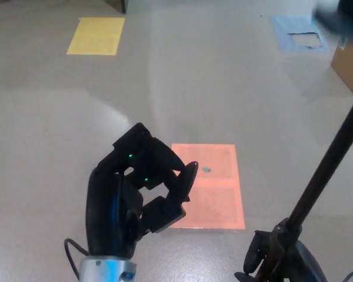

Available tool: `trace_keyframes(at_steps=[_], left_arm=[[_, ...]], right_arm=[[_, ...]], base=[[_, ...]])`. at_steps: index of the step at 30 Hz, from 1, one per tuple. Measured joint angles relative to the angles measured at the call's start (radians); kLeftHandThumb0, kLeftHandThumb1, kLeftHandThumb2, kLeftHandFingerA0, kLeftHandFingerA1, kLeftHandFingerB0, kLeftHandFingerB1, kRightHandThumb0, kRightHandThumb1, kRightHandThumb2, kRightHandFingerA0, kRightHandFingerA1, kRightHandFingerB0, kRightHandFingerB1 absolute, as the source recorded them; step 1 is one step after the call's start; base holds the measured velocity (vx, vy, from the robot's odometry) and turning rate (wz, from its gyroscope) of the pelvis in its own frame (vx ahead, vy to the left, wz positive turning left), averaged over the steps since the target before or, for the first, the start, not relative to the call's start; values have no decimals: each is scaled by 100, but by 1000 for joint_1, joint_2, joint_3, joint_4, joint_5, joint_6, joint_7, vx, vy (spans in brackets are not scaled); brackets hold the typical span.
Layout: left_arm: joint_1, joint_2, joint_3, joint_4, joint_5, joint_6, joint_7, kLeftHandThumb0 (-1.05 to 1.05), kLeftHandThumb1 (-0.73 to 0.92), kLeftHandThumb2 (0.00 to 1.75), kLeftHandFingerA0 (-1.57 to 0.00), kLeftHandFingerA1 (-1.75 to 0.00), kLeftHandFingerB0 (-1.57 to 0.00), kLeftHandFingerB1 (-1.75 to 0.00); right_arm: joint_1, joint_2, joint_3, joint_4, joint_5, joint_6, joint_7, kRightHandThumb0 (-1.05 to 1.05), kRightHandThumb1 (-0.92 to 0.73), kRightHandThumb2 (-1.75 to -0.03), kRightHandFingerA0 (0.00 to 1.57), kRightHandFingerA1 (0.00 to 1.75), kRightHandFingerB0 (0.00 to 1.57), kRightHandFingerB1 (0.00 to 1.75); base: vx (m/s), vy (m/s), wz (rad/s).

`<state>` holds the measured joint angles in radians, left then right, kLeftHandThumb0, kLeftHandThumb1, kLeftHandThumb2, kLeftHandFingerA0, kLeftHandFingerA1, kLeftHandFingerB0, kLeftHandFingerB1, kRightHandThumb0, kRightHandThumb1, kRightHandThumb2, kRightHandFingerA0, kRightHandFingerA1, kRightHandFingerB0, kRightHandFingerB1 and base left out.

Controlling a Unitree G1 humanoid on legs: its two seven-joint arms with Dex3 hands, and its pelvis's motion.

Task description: A phone stand is kept on the floor and the robot uses both its hands to grab it and uses its left hand to extend the phone stand by pulling it upwards

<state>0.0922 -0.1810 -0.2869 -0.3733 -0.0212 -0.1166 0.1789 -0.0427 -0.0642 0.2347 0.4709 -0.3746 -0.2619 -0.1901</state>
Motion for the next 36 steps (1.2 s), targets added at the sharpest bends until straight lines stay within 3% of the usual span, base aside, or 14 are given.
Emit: trace_keyframes(at_steps=[11,12,14,15,19,20,23,26,27,30,31,32,33,36], left_arm=[[0,-6,19,28,15,23,-4,-19,67,57,-79,-175,-63,-175],[0,-7,21,29,20,23,-4,-28,68,57,-61,-161,-53,-156],[12,0,22,29,44,23,0,-28,68,57,-61,-161,-53,-156],[18,3,22,29,52,23,2,-57,60,58,-46,-63,-53,-39],[89,53,19,23,102,24,5,-57,60,58,-46,-63,-53,-39],[95,57,18,22,106,24,5,-75,67,60,-23,-36,-27,-30],[177,104,37,28,117,8,-4,-80,74,62,-22,-34,-26,-30],[270,166,74,82,119,-20,-12,-80,74,62,-22,-34,-26,-30],[292,184,86,102,119,-31,-13,-84,80,65,-21,-32,-21,-29],[337,221,115,160,121,-60,-14,-84,80,65,-21,-32,-21,-29],[356,235,127,186,122,-73,-14,-87,82,65,-16,-30,-19,-29],[370,246,136,207,123,-87,-14,-87,82,65,-16,-30,-19,-29],[379,252,144,222,123,-96,-14,-39,37,101,0,-49,0,-47],[425,267,176,282,115,-133,-18,-39,37,101,0,-50,0,-47]], right_arm=[[12,0,1,-11,-8,11,3,-39,-66,-60,109,175,93,175],[12,0,1,-11,-9,12,3,-39,-66,-60,109,175,93,175],[13,0,1,-11,-9,12,3,-39,-66,-60,109,175,93,175],[13,0,1,-11,-9,12,3,-38,-66,-60,108,175,94,175],[19,0,-5,-11,-7,12,4,-38,-66,-60,108,175,94,175],[20,0,-6,-11,-7,12,4,-43,-62,-61,101,175,88,175],[21,0,-5,-11,-8,12,5,-47,-62,-59,98,162,84,165],[21,-4,-7,-12,-7,12,9,-47,-62,-59,98,162,84,165],[21,-5,-8,-13,-7,12,12,-77,-56,-58,74,111,52,85],[26,-6,-11,-25,-3,11,20,-77,-56,-58,74,111,52,85],[29,-7,-13,-32,-1,11,23,-103,-58,-95,27,73,6,37],[31,-8,-16,-38,1,11,27,-103,-58,-95,27,73,6,37],[33,-10,-16,-43,1,11,29,-101,-52,-79,16,66,4,21],[50,-18,-16,-74,3,11,40,-104,-53,-80,10,61,0,14]], base=[[0,0,0],[0,0,0],[0,0,0],[0,0,0],[0,0,0],[0,0,0],[0,0,0],[0,0,0],[0,0,0],[0,0,0],[0,0,0],[0,0,0],[0,0,0],[0,0,0]])
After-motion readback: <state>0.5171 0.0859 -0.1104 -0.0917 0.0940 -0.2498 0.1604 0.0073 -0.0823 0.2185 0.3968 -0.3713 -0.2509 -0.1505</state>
